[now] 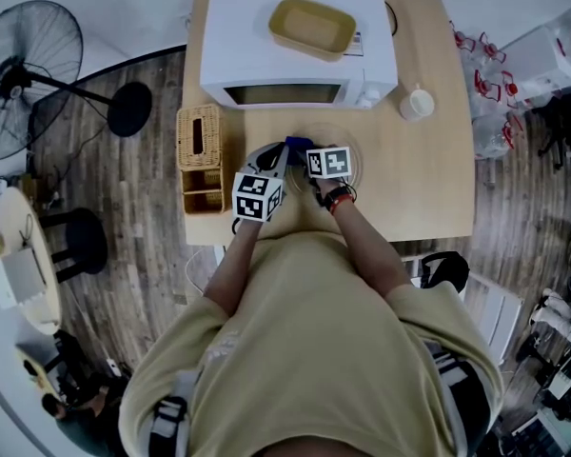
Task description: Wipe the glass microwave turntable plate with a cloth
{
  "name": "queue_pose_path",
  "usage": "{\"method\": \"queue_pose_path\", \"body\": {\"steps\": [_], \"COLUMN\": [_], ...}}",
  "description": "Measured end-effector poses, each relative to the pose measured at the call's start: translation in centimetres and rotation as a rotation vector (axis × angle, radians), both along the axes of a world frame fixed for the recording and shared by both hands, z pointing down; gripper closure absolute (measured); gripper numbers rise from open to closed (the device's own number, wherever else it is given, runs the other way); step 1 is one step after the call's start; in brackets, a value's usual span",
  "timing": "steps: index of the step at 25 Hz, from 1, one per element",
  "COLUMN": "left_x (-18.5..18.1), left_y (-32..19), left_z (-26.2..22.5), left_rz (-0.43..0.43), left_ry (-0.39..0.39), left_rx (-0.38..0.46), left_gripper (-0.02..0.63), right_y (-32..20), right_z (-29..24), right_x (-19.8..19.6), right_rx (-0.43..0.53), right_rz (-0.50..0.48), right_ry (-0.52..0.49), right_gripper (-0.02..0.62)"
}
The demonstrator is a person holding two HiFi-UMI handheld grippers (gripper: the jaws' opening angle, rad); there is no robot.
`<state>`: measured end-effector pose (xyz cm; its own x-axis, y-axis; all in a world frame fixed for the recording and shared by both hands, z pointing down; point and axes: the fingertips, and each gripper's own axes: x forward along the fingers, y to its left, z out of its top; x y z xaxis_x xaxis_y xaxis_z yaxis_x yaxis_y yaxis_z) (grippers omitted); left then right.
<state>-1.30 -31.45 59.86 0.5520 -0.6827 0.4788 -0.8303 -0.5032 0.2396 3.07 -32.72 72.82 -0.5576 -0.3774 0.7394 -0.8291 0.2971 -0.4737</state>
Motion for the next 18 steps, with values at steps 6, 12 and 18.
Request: {"method": "queue_pose_path", "body": {"steps": [6, 12, 18], "left_x": [0.7, 1.7, 2.1], "left_y": [-0.1, 0.1, 0.3], "left_z": [0.5, 0.7, 0.9], "left_rz": [0.015, 0.045, 0.067], "left_ry": [0.004, 0.004, 0.001], "left_rx": [-0.017, -0.024, -0.027], "left_gripper": [0.588, 0.588, 0.588], "right_y": [0.1, -0.1, -0.1], "right_z": [0.2, 0.1, 0.2], "right_x": [1.0, 2.0, 3.3], "right_rx": [-0.011, -0.012, -0.020], "right_rz": [0.018, 0.038, 0.074], "right_ry": [0.004, 0.001, 0.001], "right_gripper": [0.437, 0.439, 0.439]}}
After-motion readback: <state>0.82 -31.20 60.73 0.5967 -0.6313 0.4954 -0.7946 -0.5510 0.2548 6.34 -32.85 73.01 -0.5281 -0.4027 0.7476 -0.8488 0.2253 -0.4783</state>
